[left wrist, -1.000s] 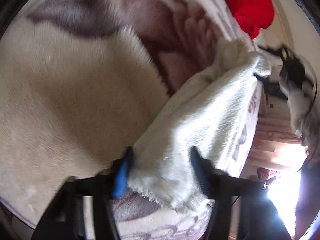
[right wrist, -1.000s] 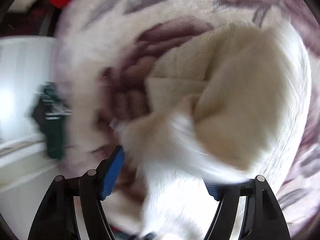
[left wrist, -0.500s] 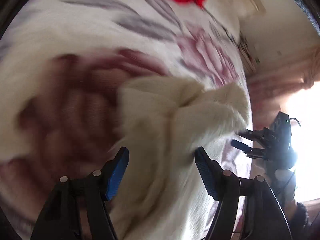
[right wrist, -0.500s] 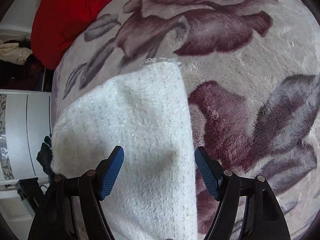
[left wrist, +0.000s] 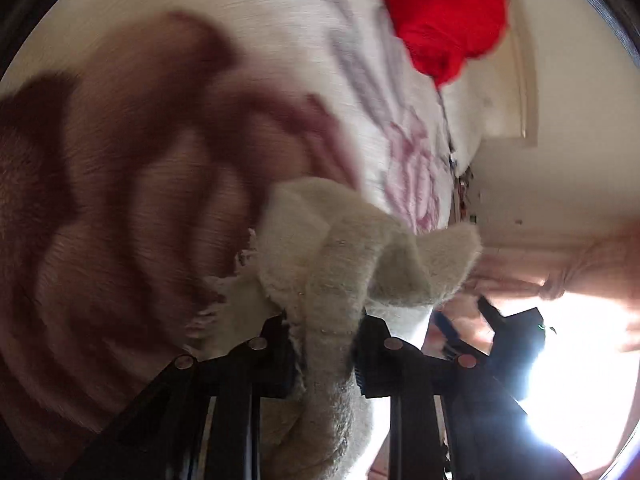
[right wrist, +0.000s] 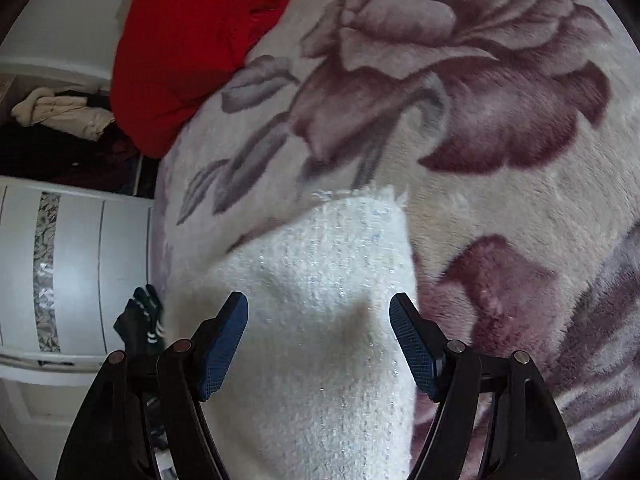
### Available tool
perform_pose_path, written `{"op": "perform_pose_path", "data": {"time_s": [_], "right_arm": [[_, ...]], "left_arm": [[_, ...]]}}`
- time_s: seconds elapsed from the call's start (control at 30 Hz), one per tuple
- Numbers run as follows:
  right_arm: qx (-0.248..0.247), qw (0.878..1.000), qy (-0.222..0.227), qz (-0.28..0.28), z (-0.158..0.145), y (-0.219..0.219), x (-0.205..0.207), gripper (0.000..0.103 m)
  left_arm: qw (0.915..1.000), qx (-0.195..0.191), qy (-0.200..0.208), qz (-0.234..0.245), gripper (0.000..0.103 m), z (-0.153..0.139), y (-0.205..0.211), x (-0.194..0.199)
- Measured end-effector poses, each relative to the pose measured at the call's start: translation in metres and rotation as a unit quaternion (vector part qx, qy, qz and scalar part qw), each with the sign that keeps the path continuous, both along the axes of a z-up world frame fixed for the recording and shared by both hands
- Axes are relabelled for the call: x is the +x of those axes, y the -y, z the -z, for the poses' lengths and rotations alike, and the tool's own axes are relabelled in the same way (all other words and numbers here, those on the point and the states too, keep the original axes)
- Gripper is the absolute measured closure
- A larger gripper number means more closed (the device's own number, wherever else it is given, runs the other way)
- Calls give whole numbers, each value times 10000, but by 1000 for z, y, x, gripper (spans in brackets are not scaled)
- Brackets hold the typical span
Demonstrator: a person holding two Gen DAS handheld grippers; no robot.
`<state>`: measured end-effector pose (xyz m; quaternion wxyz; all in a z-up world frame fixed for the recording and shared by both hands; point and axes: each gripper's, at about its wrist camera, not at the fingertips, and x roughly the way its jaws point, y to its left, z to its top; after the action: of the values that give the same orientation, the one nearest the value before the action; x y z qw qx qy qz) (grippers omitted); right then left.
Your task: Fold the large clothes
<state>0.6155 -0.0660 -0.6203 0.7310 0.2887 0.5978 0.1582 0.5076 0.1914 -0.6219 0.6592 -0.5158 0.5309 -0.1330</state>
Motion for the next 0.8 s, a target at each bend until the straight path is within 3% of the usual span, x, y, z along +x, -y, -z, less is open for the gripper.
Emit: {"op": "perform_pose_path", "data": {"time_s": [0.07,0.17,0.23,0.3,0.33,0.43,0.53,0.57,0.7,0.8], "right_arm": [[18,9979,15,-654,-4,-38,7,28],[-388,9903,-227,-1312,19,-87,23,29],[-916,9862,-328,-1342,45,-105,39,29],[-1203,9804,-800,-1343,79,-113,53,28],[-1199,9810,-813,-1293,80,-113,58,28],[-1023,9871,-595,-1075,47,-99,48,28],[-456,9957,-455,-660,13,-54,6,26],[-312,9963,-588,-552,10,-37,-12,19],[529,9876,-1477,63,37,25,-116,16],[713,9747,-2115,126,71,39,-206,16]], "left_arm": [[9999,-5,56,84,72,0,-2,-2],[9977,442,209,468,62,-11,2,2],[9957,602,245,654,60,-13,4,6],[9940,801,134,731,50,-18,-2,8],[9943,795,120,701,46,-18,-7,9],[9929,945,328,646,42,-41,-21,-2],[9876,1209,478,884,34,-54,-23,-26],[9861,1245,419,1021,34,-54,-24,-42],[9876,892,53,1292,34,-31,-18,-98],[9884,702,-255,1321,34,-21,-15,-140]]}}
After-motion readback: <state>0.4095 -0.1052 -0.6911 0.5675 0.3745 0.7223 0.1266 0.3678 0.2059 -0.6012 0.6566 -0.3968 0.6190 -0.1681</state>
